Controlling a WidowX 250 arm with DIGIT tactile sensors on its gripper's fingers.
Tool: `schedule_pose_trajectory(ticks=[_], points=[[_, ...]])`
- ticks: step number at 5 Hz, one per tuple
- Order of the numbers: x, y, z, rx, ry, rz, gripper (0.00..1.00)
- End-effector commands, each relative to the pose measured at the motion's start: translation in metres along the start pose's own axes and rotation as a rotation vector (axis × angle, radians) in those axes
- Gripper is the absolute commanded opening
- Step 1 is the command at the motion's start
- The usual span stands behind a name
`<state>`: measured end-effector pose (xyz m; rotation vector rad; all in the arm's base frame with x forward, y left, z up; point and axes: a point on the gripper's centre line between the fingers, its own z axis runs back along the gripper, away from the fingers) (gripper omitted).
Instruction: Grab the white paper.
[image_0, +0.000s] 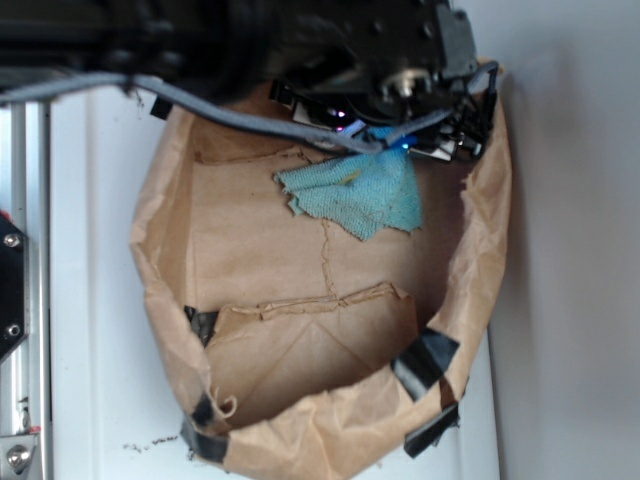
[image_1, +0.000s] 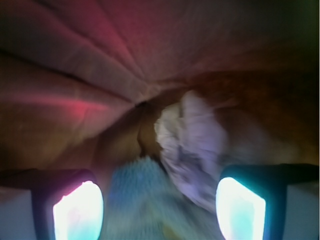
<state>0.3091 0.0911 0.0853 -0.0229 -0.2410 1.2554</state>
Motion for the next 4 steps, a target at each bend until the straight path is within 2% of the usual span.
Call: schedule_pose_trajectory(ticks=[1,2,4], points=[[0.012,0.017,0.033,-0.109,-0.047,0.031,1.0],[0.019,0.023,0.017,-0.085,-0.074,0.075,1.0],[0.022,0.038,-0.015,0.01,-0.155,0.102,1.0]])
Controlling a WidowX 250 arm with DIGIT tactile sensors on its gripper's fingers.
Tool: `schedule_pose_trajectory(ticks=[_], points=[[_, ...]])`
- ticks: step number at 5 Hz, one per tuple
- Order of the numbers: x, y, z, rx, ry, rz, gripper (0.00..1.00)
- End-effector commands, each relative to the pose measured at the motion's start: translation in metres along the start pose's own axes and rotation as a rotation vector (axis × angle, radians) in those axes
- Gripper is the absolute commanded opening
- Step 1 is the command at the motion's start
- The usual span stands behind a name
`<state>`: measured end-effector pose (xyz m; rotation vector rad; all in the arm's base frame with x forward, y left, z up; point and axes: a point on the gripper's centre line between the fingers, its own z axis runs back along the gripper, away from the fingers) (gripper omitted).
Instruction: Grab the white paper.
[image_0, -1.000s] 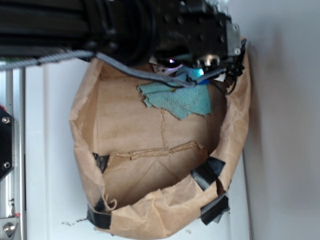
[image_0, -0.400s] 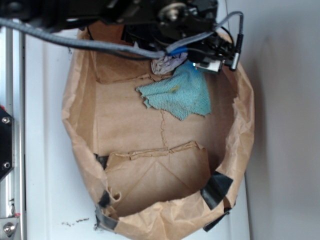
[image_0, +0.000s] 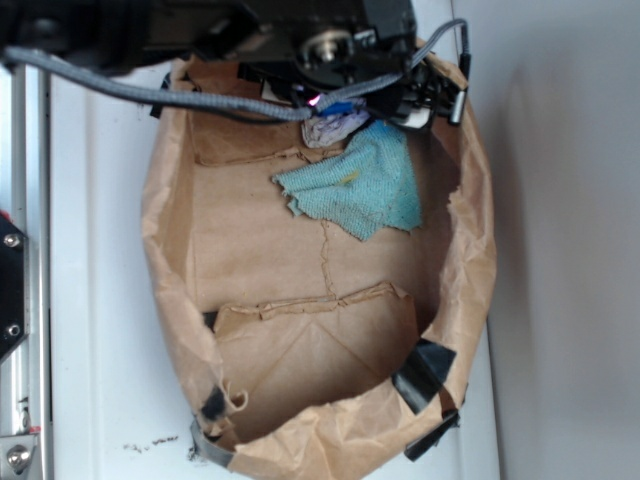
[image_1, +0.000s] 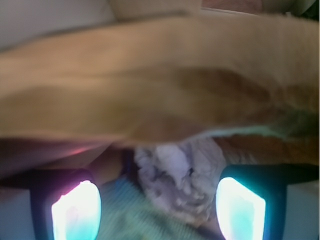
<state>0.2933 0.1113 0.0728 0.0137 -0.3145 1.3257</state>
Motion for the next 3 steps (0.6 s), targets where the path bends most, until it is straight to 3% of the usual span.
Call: schedule_pose_trajectory(ticks=[1,2,3], points=[[0.0086,0.0097,-0.0172,0.048,-0.111,0.037,1.0],[0.0047,0.0096,-0.026,0.076,-0.132,0.018,1.0],[0.0059,0.0127,-0.0245,0.09,-0.145,0.01,0.74]])
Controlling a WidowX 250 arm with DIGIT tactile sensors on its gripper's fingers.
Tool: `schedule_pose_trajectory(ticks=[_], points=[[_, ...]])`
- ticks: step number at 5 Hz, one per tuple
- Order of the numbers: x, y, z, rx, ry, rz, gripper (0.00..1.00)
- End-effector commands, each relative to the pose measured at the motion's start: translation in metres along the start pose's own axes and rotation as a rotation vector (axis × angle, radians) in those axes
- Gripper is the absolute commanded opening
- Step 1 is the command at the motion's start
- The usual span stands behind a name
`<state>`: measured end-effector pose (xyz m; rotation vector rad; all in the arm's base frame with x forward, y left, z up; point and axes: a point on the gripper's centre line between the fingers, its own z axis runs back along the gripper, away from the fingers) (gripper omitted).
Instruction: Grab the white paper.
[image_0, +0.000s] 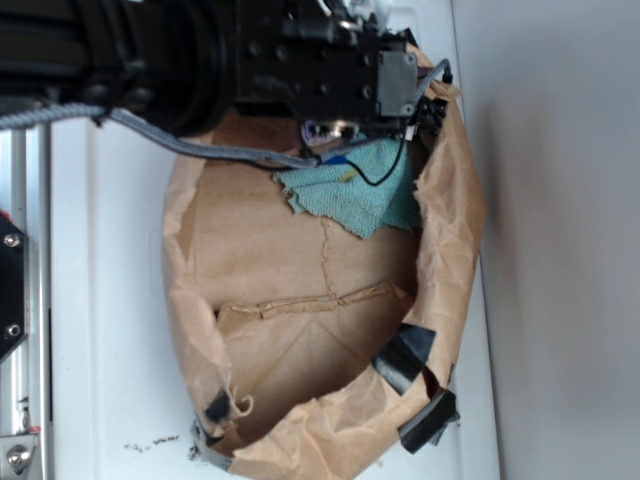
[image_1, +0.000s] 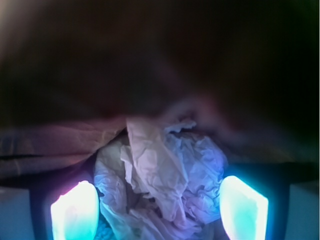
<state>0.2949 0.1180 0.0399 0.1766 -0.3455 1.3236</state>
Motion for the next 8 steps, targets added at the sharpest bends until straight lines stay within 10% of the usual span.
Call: schedule_pose_trajectory(ticks=[1,4,7,8], points=[[0.013,0.006,0.004,-0.022,-0.036,0.021,0.0],[0.011,0.0,0.007,-0.085,-0.012,0.002,0.0],[-0.007,-0.006,0.101,-0.438,0.113,-0.169,0.0],[-0.003,-0.001,0.109,-0.471,0.124,-0.195,0.0]])
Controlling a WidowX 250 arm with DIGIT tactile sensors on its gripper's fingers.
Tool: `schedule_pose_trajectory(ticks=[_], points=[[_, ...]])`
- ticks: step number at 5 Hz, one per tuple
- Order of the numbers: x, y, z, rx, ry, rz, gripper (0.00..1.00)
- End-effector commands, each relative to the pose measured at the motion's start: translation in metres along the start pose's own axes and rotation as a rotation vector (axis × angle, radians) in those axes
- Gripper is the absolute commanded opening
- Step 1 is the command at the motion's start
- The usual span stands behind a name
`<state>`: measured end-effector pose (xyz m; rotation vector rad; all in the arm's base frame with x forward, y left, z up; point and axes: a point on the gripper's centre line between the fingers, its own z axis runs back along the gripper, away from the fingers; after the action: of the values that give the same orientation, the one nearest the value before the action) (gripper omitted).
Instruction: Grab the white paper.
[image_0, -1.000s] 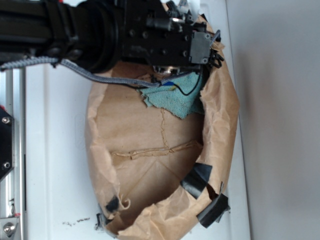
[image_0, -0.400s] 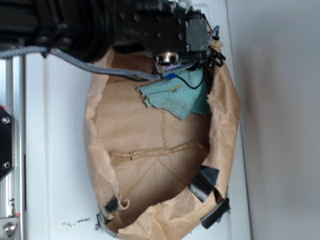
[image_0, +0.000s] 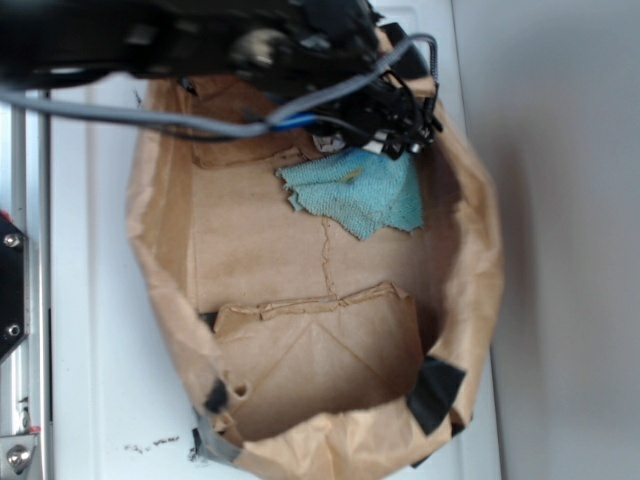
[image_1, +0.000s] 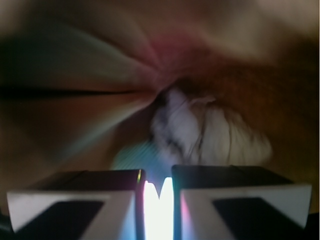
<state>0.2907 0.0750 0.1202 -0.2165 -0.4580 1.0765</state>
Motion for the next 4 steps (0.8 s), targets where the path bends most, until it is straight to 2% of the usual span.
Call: schedule_pose_trajectory(ticks=[1,2,3,4], points=[[0.004,0.005,0.028,-0.086,-0.022,-0.049,0.0],[0.011,0.01,0.021,-0.039,-0.02,0.007,0.43],[0.012,0.025,0.004,0.037,-0.045,0.012,1.0],[0.014,0.042,-0.01,0.107,-0.064,0.012,1.0]])
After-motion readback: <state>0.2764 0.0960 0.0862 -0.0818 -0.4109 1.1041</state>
